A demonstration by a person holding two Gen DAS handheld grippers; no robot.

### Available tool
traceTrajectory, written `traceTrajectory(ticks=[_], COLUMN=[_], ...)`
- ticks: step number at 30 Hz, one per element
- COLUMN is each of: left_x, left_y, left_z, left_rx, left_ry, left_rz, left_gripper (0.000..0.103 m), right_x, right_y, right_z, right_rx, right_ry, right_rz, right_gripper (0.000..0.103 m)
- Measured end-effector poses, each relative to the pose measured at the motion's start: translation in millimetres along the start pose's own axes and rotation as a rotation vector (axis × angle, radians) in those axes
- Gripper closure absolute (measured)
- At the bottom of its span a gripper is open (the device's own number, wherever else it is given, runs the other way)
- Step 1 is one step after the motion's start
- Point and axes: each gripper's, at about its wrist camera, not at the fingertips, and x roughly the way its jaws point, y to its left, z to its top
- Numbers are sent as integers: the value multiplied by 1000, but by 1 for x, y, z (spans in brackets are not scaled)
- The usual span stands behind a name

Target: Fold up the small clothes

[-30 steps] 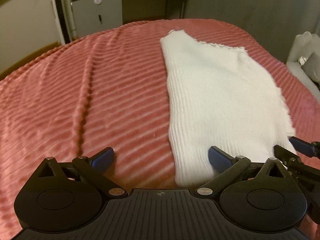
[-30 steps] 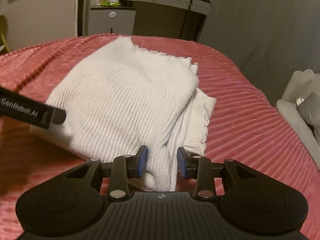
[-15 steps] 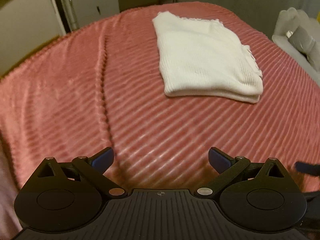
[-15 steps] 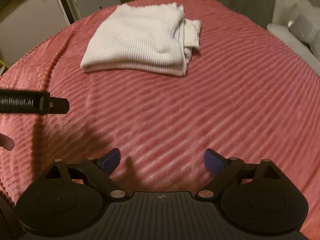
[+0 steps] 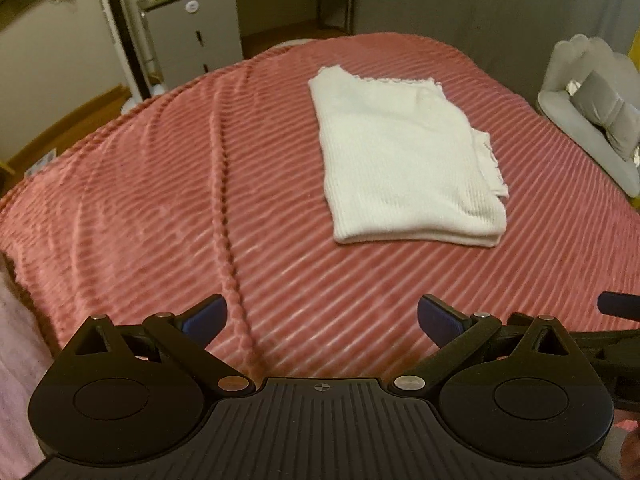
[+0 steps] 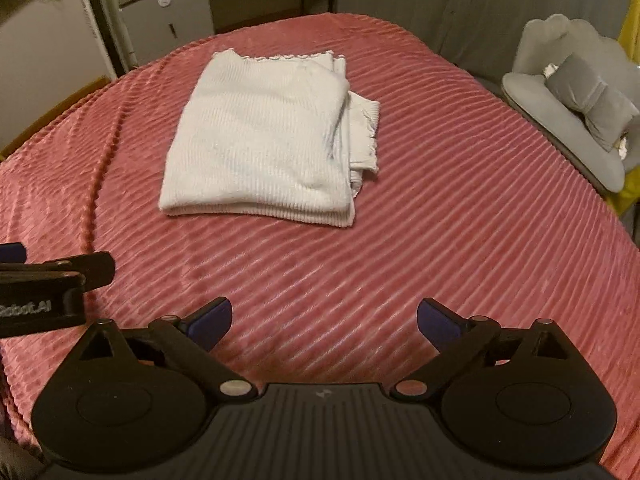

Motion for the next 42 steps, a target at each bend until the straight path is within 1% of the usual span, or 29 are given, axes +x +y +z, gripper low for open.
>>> traceTrajectory(ticks=[4,14,20,25,33,42], left_x=[5,6,3,3,6,7], left_y=[-2,4,2,1,3,0], left_z=[-1,5,7,6,4,6], left_rx=[30,11,22,38,36,48], left_ry=[14,16,8,5,13,4], left_rz=[31,25,34,31,35,42], left_gripper=[0,0,0,0,0,0], right_x=[0,-6,-9,-10,-10,-10], right_y=[1,-5,-8,-5,-2,-4], right_z=[4,10,13,12,12,13], right_rx=[11,26,34,19,4,10], right_ry=[3,-39,-50,-61,-68,-69], right_rz=[-15,-34,-17,-20,-16,-15], right_gripper=[4,4,4,4,4,4])
